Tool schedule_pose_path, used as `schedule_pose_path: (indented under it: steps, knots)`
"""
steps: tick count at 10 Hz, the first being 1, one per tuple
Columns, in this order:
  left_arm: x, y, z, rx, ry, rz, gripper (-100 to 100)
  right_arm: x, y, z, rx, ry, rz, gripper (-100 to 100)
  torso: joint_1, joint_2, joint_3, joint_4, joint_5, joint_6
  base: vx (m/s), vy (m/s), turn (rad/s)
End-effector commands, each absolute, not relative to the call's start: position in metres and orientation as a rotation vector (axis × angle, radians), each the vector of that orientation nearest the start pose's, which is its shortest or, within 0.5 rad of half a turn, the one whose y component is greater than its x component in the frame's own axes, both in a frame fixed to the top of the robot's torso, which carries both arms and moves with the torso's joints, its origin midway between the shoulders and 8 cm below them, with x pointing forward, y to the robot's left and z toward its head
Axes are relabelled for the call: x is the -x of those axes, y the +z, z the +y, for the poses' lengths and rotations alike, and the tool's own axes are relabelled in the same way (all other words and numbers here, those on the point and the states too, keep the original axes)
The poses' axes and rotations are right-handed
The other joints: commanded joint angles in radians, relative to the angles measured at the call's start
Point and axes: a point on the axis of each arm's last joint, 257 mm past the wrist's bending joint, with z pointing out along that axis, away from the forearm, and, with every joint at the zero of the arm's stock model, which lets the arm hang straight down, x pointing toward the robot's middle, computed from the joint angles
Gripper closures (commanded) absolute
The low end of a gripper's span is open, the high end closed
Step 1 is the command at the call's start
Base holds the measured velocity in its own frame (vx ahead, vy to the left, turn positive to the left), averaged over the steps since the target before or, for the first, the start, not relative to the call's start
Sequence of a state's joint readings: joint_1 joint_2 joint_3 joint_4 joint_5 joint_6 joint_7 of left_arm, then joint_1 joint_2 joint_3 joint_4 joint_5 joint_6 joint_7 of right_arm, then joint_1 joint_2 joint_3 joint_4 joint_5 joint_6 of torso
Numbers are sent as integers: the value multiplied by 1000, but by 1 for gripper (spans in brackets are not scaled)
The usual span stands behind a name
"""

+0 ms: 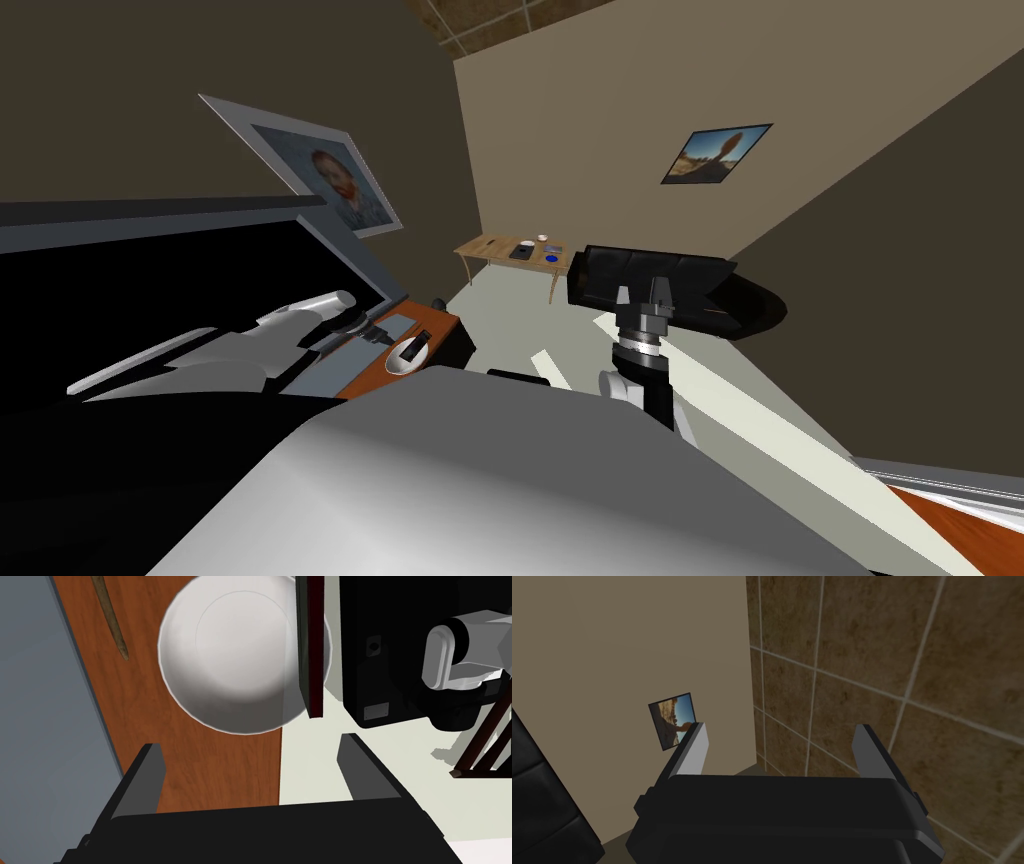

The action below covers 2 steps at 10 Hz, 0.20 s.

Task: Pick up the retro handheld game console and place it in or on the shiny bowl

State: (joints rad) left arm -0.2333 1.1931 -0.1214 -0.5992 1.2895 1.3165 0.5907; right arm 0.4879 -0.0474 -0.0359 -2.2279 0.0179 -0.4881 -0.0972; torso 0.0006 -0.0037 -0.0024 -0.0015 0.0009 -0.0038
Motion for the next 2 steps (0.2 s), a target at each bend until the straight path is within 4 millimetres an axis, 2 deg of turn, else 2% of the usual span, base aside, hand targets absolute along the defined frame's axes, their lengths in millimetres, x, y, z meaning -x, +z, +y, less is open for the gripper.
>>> schedule_pose_path:
  steps: [1,2]
  knots:
    - [-232,-339,669,3122,-40,288,0,-356,3,-287,-691,1337,669,0,0,0,0,0,0,0,0,0,0]
    - [-232,-339,669,3122,-40,288,0,-356,3,-287,-691,1337,669,0,0,0,0,0,0,0,0,0,0]
